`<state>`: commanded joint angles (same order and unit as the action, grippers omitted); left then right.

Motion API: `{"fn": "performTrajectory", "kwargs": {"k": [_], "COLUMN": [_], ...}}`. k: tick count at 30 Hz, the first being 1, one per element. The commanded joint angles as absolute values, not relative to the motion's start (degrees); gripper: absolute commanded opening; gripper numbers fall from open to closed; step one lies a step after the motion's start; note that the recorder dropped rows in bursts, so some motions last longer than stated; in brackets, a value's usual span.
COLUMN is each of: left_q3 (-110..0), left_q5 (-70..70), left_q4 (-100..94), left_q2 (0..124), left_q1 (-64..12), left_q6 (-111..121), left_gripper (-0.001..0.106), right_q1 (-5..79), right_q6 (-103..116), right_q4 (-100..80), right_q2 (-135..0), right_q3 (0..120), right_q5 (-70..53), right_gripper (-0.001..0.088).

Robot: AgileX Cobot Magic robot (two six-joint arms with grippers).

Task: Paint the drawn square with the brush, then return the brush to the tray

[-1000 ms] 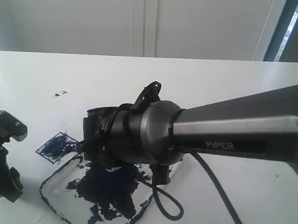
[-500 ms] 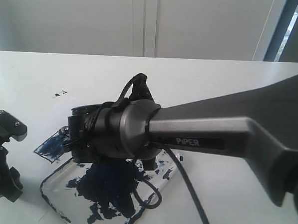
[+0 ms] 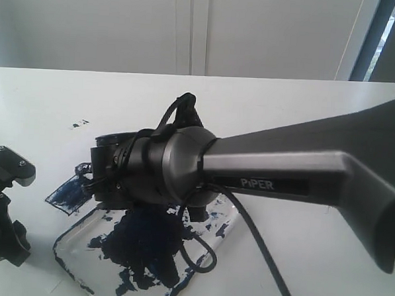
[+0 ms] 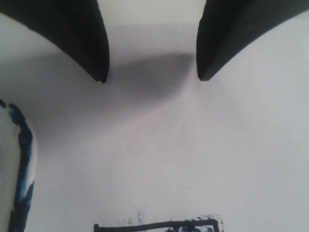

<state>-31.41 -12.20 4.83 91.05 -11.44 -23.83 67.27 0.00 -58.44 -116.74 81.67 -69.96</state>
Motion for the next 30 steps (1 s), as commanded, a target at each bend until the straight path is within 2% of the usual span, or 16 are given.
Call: {"fn": "performTrajectory", "kwargs": {"k": [30], "left_q3": [-31.41], "left_q5": [-11.78], "left_q4": [5.07], "left_q2": [91.05], "left_q1": [-11.44], "left_q6": [-23.83], "left_gripper": [0.059], "right_q1": [65.59], "right_q6": [0.0], "right_q4": [-57.15], "right_q2": [-117.83], "right_q3": [81.57], "right_q5": [-69.96], "right_gripper": [0.0]}}
